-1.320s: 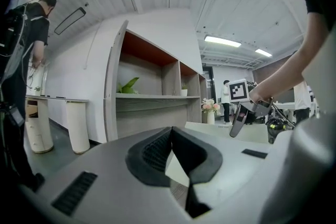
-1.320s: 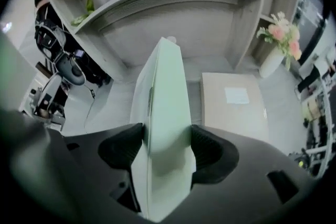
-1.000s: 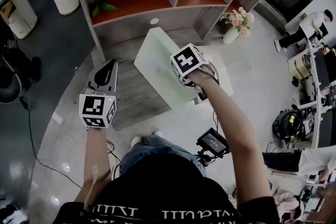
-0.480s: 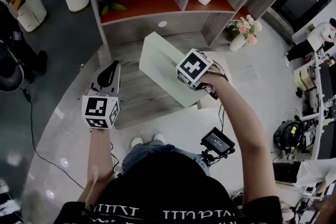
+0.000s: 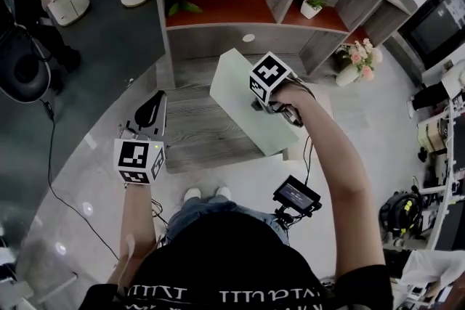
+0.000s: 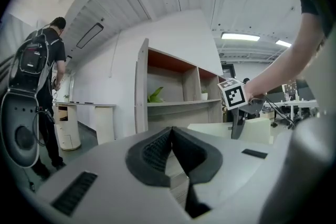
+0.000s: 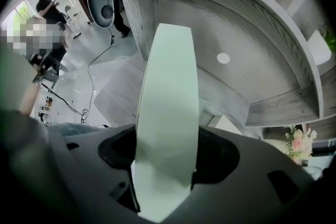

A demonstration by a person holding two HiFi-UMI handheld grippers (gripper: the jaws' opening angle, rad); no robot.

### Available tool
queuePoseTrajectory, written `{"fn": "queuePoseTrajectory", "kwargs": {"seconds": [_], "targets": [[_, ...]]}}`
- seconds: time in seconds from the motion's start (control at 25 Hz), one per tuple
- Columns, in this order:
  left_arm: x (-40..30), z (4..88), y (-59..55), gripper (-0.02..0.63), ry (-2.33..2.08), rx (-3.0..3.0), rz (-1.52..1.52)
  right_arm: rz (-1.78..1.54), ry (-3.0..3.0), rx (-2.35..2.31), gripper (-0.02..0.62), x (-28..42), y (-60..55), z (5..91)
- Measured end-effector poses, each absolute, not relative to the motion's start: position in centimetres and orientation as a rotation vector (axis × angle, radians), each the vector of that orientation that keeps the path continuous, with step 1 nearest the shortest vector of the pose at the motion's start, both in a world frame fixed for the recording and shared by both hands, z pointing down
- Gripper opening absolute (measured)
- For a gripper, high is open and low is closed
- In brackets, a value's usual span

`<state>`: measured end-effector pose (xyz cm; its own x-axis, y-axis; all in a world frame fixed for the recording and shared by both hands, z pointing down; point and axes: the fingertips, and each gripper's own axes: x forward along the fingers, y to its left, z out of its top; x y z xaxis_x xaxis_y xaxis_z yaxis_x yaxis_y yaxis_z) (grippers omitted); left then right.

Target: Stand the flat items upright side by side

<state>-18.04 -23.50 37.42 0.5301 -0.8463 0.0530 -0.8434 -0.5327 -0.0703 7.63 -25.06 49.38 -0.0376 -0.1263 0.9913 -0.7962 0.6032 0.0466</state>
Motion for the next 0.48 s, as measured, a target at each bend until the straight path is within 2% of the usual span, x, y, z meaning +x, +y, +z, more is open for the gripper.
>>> {"fn": "queuePoseTrajectory", "kwargs": {"seconds": [0.12,0.48], "targets": [[-19.1,37.8,-22.9,0.014,1.531,-2.701,-0.149,0.619,-1.572,0.824,0.291,6.7,-25.8,48.6],[-19.6,37.5,-22.0,0.015,1.529,-2.677,-0.183,0.466,-1.896,1.201,0.287,3.4,-28.0,44.0]]}}
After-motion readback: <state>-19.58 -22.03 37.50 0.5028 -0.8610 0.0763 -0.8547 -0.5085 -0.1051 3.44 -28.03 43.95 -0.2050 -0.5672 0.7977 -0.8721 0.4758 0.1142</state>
